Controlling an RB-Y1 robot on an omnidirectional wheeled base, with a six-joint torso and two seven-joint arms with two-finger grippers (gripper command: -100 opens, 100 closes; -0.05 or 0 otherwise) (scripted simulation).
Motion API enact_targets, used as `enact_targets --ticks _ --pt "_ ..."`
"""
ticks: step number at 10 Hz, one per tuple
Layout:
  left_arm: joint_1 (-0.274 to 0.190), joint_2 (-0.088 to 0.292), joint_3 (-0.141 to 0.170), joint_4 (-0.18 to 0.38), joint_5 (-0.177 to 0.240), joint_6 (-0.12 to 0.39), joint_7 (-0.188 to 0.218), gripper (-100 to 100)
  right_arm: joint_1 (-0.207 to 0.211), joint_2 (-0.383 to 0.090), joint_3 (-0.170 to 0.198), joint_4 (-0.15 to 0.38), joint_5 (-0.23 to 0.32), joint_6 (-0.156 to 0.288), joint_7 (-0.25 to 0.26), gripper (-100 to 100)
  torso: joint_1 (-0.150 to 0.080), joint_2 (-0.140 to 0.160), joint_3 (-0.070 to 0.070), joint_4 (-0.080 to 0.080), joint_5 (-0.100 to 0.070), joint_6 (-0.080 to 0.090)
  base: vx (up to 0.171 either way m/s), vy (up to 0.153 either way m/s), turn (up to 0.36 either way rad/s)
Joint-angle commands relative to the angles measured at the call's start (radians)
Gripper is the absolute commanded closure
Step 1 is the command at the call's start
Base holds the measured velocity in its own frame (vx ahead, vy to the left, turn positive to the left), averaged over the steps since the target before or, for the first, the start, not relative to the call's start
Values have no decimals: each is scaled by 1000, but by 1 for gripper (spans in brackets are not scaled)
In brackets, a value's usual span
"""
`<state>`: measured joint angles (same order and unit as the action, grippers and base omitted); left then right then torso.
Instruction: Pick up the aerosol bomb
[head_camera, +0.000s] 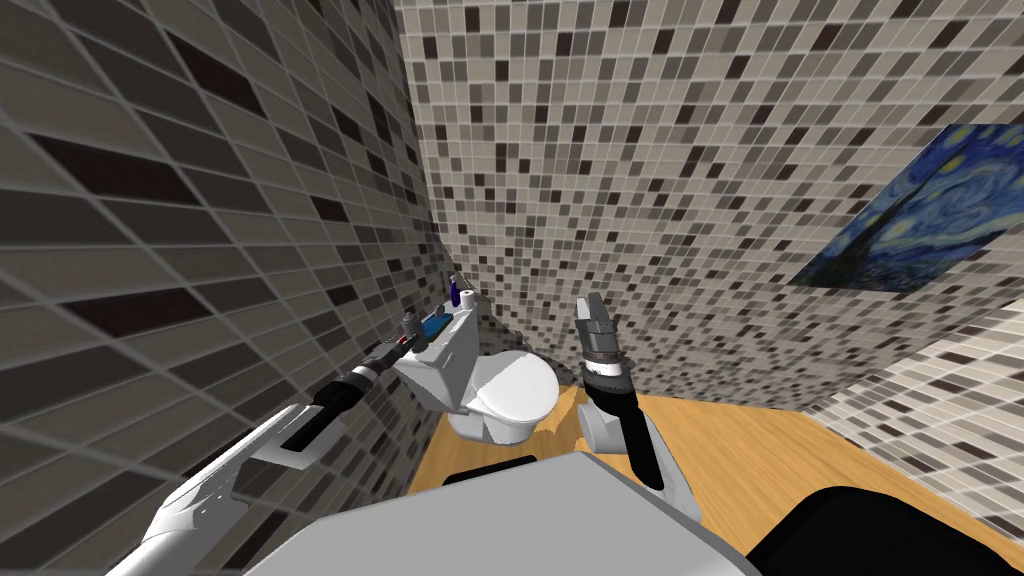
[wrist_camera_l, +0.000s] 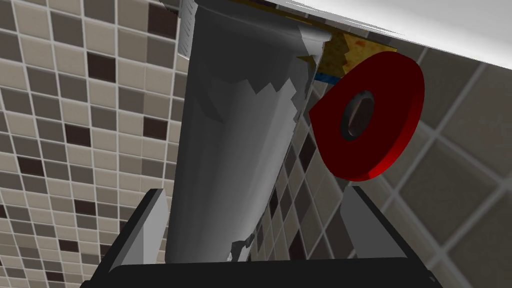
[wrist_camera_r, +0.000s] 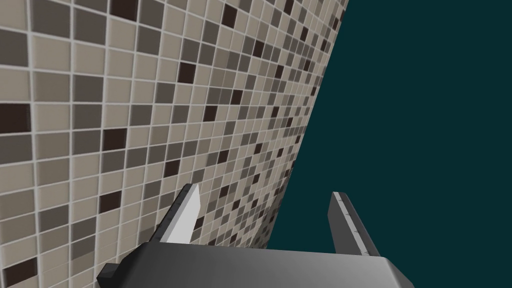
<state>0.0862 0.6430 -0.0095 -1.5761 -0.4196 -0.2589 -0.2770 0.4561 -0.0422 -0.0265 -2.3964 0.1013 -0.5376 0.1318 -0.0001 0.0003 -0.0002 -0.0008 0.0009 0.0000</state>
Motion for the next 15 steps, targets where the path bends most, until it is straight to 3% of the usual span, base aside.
enact_targets --ticks 1,3,4,5,8,9,11,12,13,15 --pt "-50 -14 -29 50 13 -22 -20 -100 0 0 0 0 0 0 0 0 0 0 0 0 0 0 -67 9 24" --pt "-113 -14 -29 120 13 -22 -20 -100 0 0 0 0 0 0 0 0 -1 3 1 0 1 1 -73 4 -2" --pt "-122 -14 -29 148 13 -22 -20 -100 0 0 0 0 0 0 0 0 -1 1 0 -1 0 1 -13 5 -5" --pt "-164 -28 -59 184 26 -41 -40 -100 0 0 0 0 0 0 0 0 -1 -1 -1 -2 1 1 -83 6 19" --pt "-232 -28 -59 272 26 -41 -40 -100 0 0 0 0 0 0 0 0 0 -1 -1 -2 1 1 -47 6 2" --pt "-278 -42 -88 313 39 -61 -59 -100 0 0 0 0 0 0 0 0 0 -3 -3 -2 1 0 -67 27 19" --pt "-340 -42 -88 374 39 -61 -59 -100 0 0 0 0 0 0 0 0 1 0 -1 -1 1 0 -74 1 0" --pt "-343 -42 -88 401 39 -61 -59 -100 0 0 0 0 0 0 0 0 0 -1 -1 -2 1 0 -14 -10 -1" --pt "-386 -56 -117 437 53 -81 -78 -100 0 0 0 0 0 0 0 0 -1 -3 -2 -2 1 0 -71 -2 21" --pt "-446 -56 -117 500 53 -81 -78 -100 0 0 0 0 0 0 0 0 1 0 -1 -1 1 0 -71 11 -1"
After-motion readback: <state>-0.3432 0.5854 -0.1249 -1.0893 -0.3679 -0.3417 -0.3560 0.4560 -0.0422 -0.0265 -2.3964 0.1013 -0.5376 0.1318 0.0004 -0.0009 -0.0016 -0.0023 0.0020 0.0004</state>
